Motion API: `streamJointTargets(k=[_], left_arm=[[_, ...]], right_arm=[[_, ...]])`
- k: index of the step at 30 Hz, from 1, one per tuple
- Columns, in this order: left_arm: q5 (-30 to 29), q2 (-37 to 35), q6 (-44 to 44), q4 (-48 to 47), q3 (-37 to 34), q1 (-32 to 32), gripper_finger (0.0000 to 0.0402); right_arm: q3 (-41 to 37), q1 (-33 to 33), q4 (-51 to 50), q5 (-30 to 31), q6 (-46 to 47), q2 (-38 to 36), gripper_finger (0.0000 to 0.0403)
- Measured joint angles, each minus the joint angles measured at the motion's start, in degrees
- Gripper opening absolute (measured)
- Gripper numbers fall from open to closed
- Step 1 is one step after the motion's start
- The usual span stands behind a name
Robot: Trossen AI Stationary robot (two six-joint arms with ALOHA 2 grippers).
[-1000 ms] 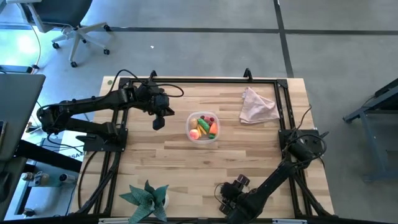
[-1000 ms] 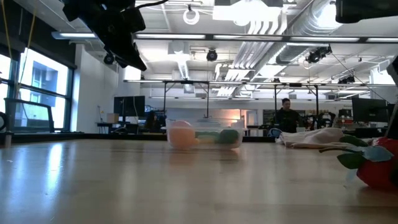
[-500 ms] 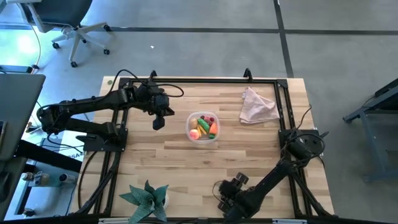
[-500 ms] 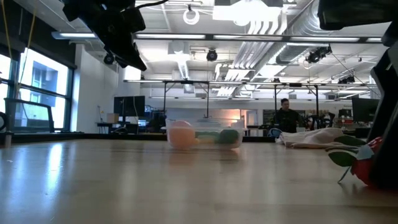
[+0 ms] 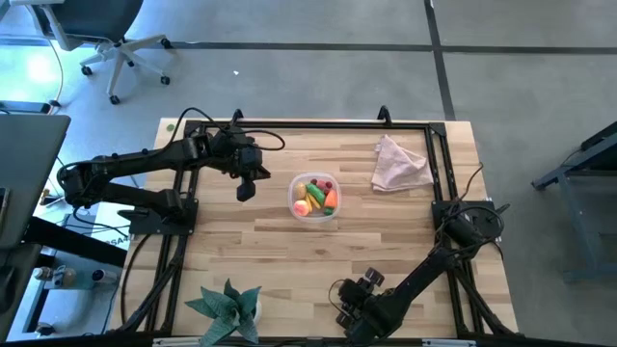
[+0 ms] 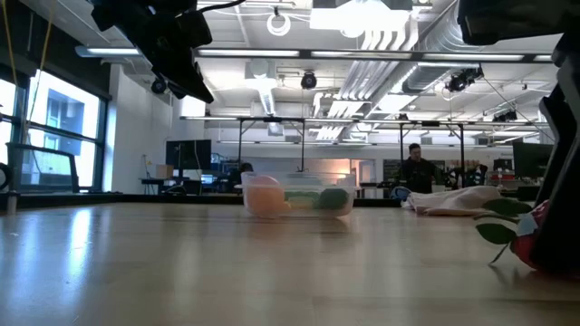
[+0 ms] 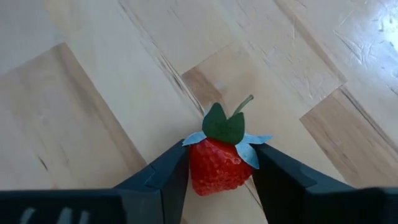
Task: Pick and placing Produce into tupperware
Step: Put the red strawberry into the transparent bin
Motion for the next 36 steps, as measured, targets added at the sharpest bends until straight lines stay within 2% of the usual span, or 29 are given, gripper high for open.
streamJointTargets(k=[6,28,36], left_arm=[[0.0,0.0,0.0,0.01,-0.01,0.01,0.0021],[0.0,0.0,0.0,0.0,0.0,0.01,0.0021],[0.0,-0.01,0.0,0.02,0.0,-0.01,0.0021]], right_arm=[[0.0,-0.35,0.35,-0.2,0.08,-0.02,0.014],[0.05,-0.35,0.29,0.02,1.06,-0.07,0.0138],[5.46,-0.75,-6.31,3.04,0.4,-0.07,0.0138]])
